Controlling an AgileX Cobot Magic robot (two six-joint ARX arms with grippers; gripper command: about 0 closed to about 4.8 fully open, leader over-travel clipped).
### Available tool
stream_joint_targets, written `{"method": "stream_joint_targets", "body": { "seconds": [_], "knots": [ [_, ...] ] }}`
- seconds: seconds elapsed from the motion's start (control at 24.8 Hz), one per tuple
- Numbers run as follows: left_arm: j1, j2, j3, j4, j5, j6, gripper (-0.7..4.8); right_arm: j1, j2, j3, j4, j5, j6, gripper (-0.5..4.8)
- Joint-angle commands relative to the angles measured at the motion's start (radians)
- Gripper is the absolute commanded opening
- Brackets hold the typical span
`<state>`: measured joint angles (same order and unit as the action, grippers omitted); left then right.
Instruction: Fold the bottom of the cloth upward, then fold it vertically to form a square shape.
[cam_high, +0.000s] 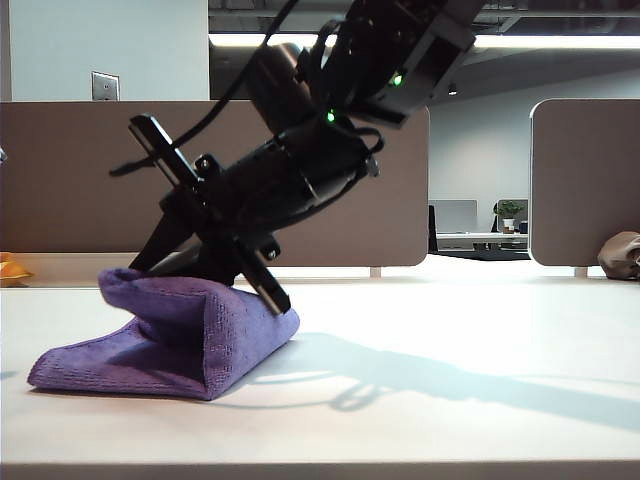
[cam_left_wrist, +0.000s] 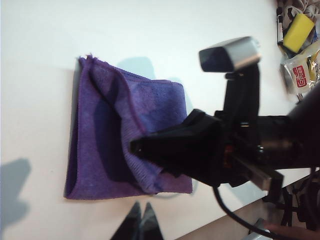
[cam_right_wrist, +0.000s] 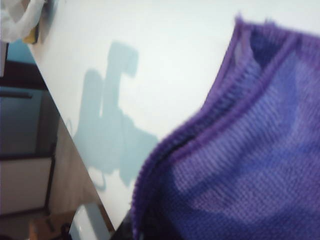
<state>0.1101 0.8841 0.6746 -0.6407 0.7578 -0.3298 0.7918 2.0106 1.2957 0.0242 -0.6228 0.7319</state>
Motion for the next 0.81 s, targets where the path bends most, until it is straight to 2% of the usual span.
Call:
{"method": "stream_joint_targets", "body": {
  "seconds": [0.04,0.16,0.28,0.56,0.81],
  "knots": [
    [0.002,-0.003,0.004,0.010,0.002,0.009,-0.05,0.006,0.019,0.004,-0.006,-0.039,0.002,0.97],
    [0.002,-0.003,0.004,0.011,0.002,0.009,-0.05,0.007,0.022,0.003,-0.036,-0.038,0.000,1.60],
    [0.002,-0.003,0.004,0.010,0.002,0.008,-0.05,0.008,0.022,0.003,-0.037,-0.039,-0.002,2.63],
    [0.002,-0.003,0.004,0.007,0.005,0.005,-0.05,0.016,0.035,0.005,0.034,-0.088,0.016,2.65],
    [0.002,-0.003,0.008,0.009,0.005,0.005,-0.05,0.002,0.021,0.013,0.060,-0.026,0.031,2.49]
  ]
}}
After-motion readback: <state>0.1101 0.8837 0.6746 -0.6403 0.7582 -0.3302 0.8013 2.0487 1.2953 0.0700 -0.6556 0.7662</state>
